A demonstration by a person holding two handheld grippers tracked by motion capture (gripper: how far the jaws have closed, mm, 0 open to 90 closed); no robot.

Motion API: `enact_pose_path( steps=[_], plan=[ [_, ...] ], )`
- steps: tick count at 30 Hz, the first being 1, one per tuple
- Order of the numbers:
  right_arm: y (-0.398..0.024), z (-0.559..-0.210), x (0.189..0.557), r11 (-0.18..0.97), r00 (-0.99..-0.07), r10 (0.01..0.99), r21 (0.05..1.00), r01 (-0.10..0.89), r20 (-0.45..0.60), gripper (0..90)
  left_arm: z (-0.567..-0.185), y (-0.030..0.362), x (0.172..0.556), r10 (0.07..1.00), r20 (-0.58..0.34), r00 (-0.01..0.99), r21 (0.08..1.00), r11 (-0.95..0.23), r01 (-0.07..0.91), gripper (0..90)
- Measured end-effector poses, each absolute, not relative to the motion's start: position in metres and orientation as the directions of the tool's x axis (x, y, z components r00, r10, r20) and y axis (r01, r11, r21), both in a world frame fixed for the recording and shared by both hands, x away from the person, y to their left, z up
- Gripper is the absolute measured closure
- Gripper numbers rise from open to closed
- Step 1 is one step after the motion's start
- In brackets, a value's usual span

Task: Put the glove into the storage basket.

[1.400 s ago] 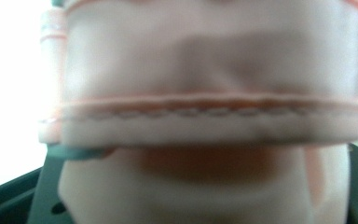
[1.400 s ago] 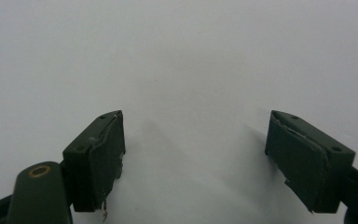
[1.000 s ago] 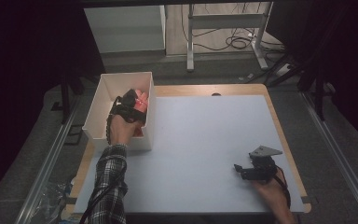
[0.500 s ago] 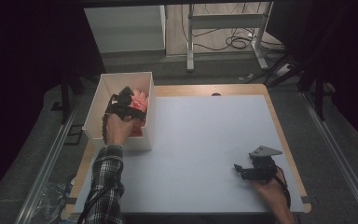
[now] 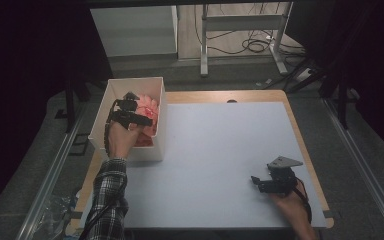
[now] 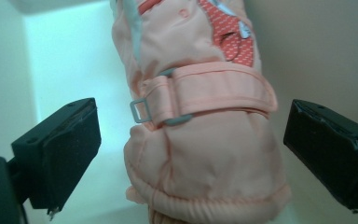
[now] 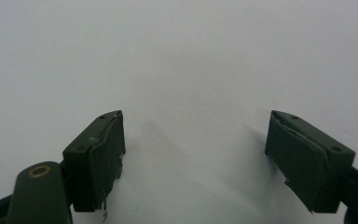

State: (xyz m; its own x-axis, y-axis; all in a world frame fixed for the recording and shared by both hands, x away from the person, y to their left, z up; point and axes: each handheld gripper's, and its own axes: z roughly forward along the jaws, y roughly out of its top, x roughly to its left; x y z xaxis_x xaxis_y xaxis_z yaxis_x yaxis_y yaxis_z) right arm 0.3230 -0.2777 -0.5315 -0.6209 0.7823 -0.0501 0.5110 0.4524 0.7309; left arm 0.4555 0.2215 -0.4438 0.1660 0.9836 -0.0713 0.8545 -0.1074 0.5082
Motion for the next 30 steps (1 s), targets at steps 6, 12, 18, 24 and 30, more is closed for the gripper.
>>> enact_pose_path(
  steps=[6,12,18,24,30],
  plan=[
    [-0.278,-0.532,0.323,0.452,-0.621,0.782,0.731,0.511,-0.050,20.2,-0.440,0.224,0.450,0.980,-0.083,0.182,0.533,-0.111,0.839,4.3],
    [-0.278,-0.531,0.323,0.452,-0.621,0.782,0.731,0.511,-0.050,20.2,-0.433,0.223,0.443,0.974,-0.081,0.210,0.564,-0.129,0.815,4.1],
    [-0.278,-0.532,0.323,0.452,-0.621,0.782,0.731,0.511,-0.050,20.2,-0.427,0.222,0.437,0.968,-0.079,0.238,0.588,-0.147,0.795,3.5],
    [-0.278,-0.532,0.323,0.452,-0.621,0.782,0.731,0.511,-0.050,20.1,-0.422,0.223,0.429,0.961,-0.091,0.261,0.611,-0.153,0.777,3.1],
    [-0.278,-0.532,0.323,0.453,-0.621,0.782,0.731,0.511,-0.051,20.2,-0.417,0.221,0.422,0.955,-0.095,0.282,0.635,-0.160,0.755,2.3]
  ],
)
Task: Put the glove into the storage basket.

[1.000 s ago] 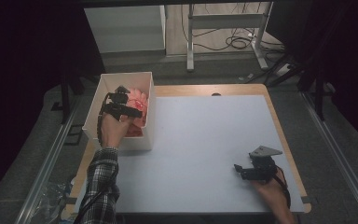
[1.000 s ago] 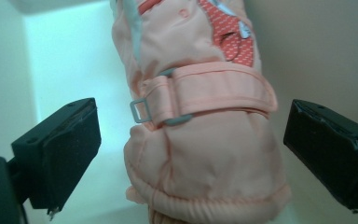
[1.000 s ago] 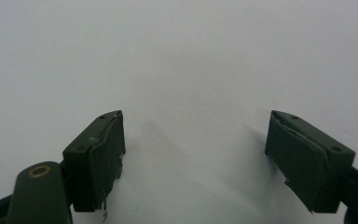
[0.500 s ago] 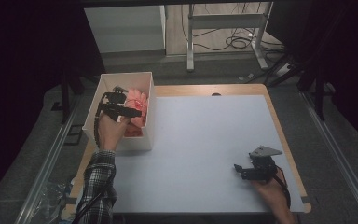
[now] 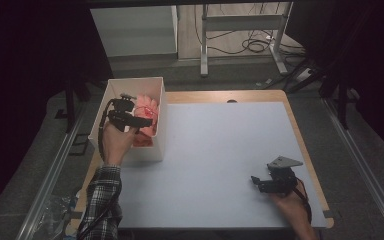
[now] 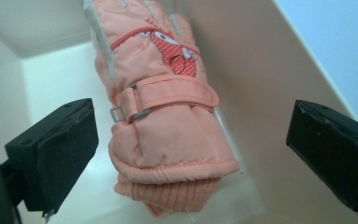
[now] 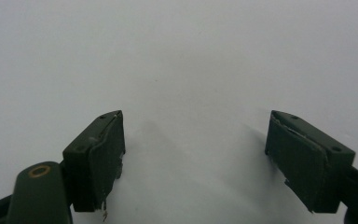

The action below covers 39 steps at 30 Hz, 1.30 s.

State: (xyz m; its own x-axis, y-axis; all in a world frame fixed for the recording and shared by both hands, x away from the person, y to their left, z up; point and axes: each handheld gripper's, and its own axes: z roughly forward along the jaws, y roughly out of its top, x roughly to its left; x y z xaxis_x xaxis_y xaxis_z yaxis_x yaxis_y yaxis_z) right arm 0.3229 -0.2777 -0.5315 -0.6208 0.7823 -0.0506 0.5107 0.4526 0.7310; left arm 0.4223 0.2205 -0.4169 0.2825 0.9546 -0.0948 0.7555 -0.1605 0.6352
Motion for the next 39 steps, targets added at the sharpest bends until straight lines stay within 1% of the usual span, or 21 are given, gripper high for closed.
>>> enact_pose_path(
  steps=[5,10,21,33,39],
  plan=[
    [-0.278,-0.532,0.323,0.453,-0.621,0.782,0.731,0.511,-0.051,20.2,-0.410,0.218,0.416,0.948,-0.095,0.302,0.657,-0.168,0.735,1.5],
    [-0.278,-0.531,0.323,0.453,-0.621,0.782,0.731,0.510,-0.051,20.1,-0.404,0.216,0.410,0.940,-0.077,0.332,0.681,-0.194,0.707,1.2],
    [-0.278,-0.531,0.323,0.453,-0.621,0.782,0.731,0.510,-0.051,20.2,-0.393,0.208,0.396,0.920,-0.080,0.383,0.713,-0.215,0.667,1.6],
    [-0.278,-0.531,0.323,0.453,-0.621,0.782,0.731,0.510,-0.052,20.1,-0.385,0.178,0.379,0.872,-0.074,0.483,0.750,-0.271,0.603,1.6],
    [-0.278,-0.531,0.323,0.452,-0.621,0.782,0.732,0.510,-0.051,20.1,-0.387,0.162,0.372,0.846,-0.053,0.531,0.757,-0.313,0.574,1.6]
  ],
)
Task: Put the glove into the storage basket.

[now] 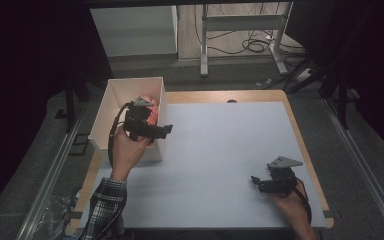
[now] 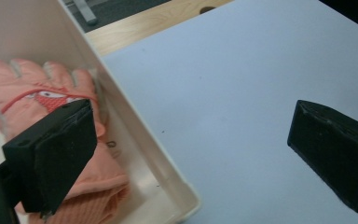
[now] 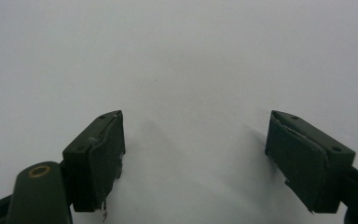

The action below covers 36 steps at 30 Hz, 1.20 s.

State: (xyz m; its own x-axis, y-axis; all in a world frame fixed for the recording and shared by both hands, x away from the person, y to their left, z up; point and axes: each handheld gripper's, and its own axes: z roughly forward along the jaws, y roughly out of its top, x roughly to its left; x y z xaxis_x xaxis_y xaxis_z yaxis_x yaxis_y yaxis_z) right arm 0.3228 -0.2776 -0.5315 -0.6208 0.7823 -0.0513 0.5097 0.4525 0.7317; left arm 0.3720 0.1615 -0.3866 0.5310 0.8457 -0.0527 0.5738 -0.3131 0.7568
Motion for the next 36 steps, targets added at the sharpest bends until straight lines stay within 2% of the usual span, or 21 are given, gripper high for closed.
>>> enact_pose_path(
  steps=[21,36],
  plan=[
    [-0.278,-0.531,0.323,0.454,-0.621,0.782,0.730,0.510,-0.052,20.1,-0.406,0.105,0.355,0.742,-0.061,0.667,0.775,-0.386,0.500,1.9],
    [-0.278,-0.531,0.322,0.455,-0.621,0.782,0.729,0.512,-0.052,20.1,-0.427,0.086,0.331,0.680,-0.086,0.729,0.790,-0.399,0.465,1.9]
  ],
)
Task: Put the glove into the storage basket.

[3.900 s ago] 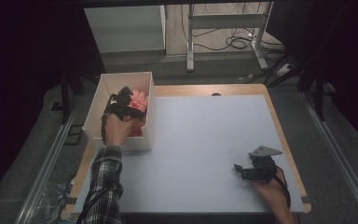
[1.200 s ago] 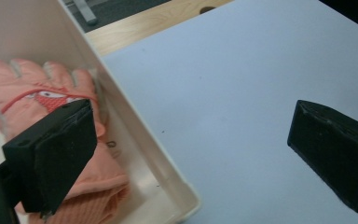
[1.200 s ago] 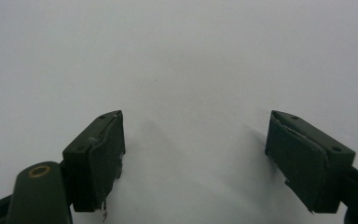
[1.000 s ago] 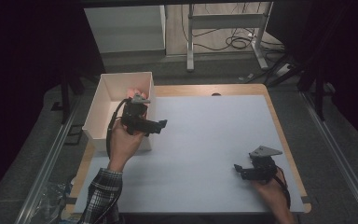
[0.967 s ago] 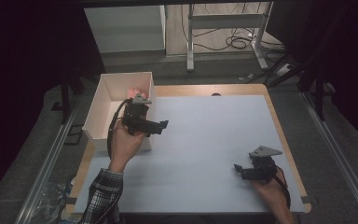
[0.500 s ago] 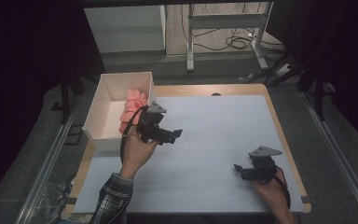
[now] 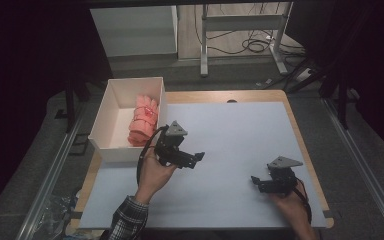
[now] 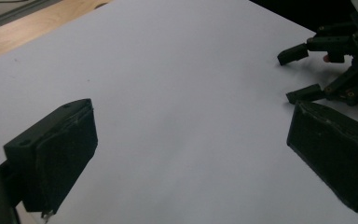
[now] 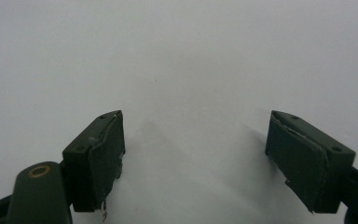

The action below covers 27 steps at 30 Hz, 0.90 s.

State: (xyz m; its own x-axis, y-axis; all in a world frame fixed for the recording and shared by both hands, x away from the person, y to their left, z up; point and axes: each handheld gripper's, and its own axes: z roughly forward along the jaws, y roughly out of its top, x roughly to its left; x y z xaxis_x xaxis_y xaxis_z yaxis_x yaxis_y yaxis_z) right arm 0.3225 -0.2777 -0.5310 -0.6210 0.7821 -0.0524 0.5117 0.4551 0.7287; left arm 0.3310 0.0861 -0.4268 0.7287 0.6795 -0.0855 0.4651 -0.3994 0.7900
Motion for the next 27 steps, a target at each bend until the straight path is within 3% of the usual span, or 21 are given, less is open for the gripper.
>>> enact_pose_path(
  steps=[27],
  plan=[
    [-0.277,-0.531,0.322,0.455,-0.619,0.783,0.729,0.511,-0.055,19.7,-0.495,0.100,0.304,0.682,-0.091,0.726,0.774,-0.410,0.482,2.0]
  ],
)
